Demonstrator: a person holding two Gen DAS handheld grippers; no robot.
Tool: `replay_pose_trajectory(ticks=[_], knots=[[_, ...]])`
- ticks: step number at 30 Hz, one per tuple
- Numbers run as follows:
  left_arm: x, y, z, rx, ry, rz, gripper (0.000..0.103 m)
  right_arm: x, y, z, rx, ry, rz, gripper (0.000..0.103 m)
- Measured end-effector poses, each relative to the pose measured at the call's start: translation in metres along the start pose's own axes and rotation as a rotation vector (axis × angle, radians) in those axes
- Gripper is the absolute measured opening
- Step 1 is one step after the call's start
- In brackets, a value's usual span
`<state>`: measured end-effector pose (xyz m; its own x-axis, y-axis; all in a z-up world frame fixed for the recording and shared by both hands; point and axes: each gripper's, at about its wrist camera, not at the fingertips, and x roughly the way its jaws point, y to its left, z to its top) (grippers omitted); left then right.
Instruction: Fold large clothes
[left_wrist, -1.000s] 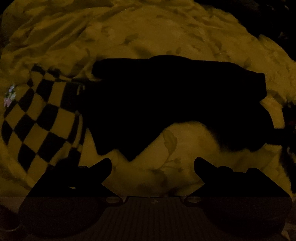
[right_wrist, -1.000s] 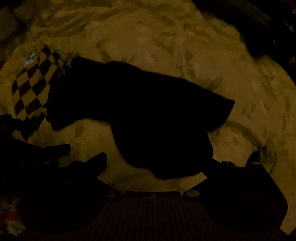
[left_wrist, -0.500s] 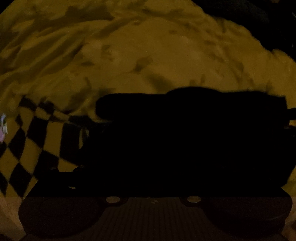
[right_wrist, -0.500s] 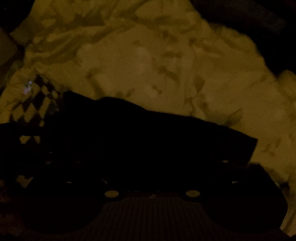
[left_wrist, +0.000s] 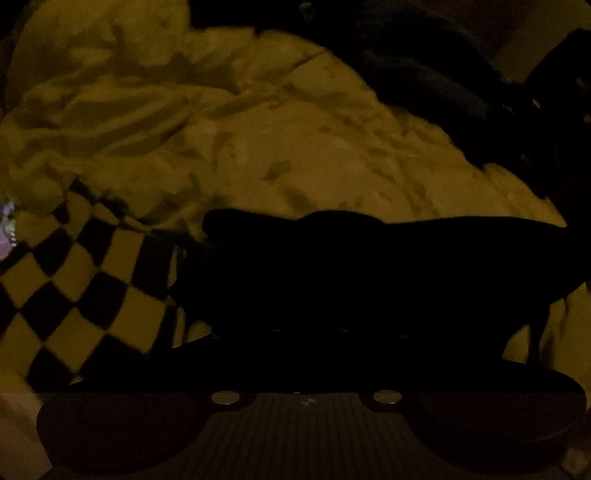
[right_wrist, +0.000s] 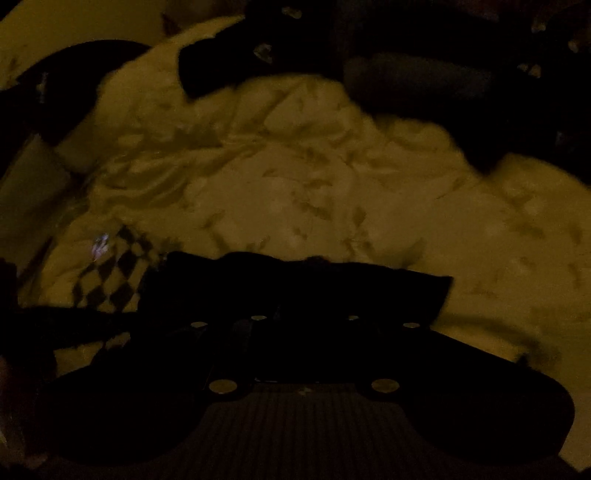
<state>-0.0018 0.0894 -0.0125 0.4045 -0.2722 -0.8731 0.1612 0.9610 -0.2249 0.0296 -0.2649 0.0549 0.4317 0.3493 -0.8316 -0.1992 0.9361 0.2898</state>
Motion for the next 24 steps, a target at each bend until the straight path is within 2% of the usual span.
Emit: replay_pose_trajectory(ticks=[2,4,7,9,10,12,14,15,16,17,19,21,24], knots=[[-0.007,-0.003,-0.015,0.011,0.031,0.004,0.036,-0.021,-0.004,-0.019,-0.041,0.017,-0.013,0.016],[-0.006,-0.001,-0.033,0.002,0.081,-0.001,0.035,-0.030,-0.014,-0.044,-0.034,0.071,-0.015,0.016],[0.002,0.001,-0.061,-0.061,0.174,-0.005,0.038,-0.018,-0.029,-0.084,0.082,0.188,-0.013,0.016],[0.004,0.001,-0.071,-0.079,0.196,-0.001,0.038,-0.010,-0.030,-0.100,0.123,0.231,-0.029,0.016],[0.005,-0.001,-0.074,-0.081,0.206,0.000,0.041,-0.006,-0.030,-0.106,0.137,0.258,-0.031,0.016],[0.005,-0.005,-0.074,-0.072,0.212,0.012,0.068,-0.007,-0.029,-0.112,0.154,0.264,-0.028,0.020],[0.002,-0.009,-0.069,-0.040,0.191,0.019,0.103,-0.009,-0.029,-0.107,0.154,0.241,-0.040,0.042],[0.000,-0.010,-0.066,-0.029,0.171,0.036,0.103,-0.013,-0.030,-0.104,0.154,0.212,-0.054,0.060],[-0.003,-0.011,-0.064,-0.020,0.145,0.050,0.103,-0.018,-0.029,-0.098,0.154,0.170,-0.069,0.072],[-0.004,-0.011,-0.059,-0.012,0.117,0.060,0.103,-0.022,-0.031,-0.097,0.150,0.141,-0.079,0.075],[0.002,-0.012,-0.051,-0.012,0.118,0.067,0.103,-0.017,-0.031,-0.086,0.140,0.128,-0.088,0.081],[0.020,-0.013,-0.044,-0.025,0.171,0.058,0.103,-0.001,-0.032,-0.080,0.138,0.162,-0.090,0.086],[0.045,-0.022,-0.039,-0.018,0.227,0.033,0.103,0.033,-0.030,-0.080,0.133,0.235,-0.079,0.086]])
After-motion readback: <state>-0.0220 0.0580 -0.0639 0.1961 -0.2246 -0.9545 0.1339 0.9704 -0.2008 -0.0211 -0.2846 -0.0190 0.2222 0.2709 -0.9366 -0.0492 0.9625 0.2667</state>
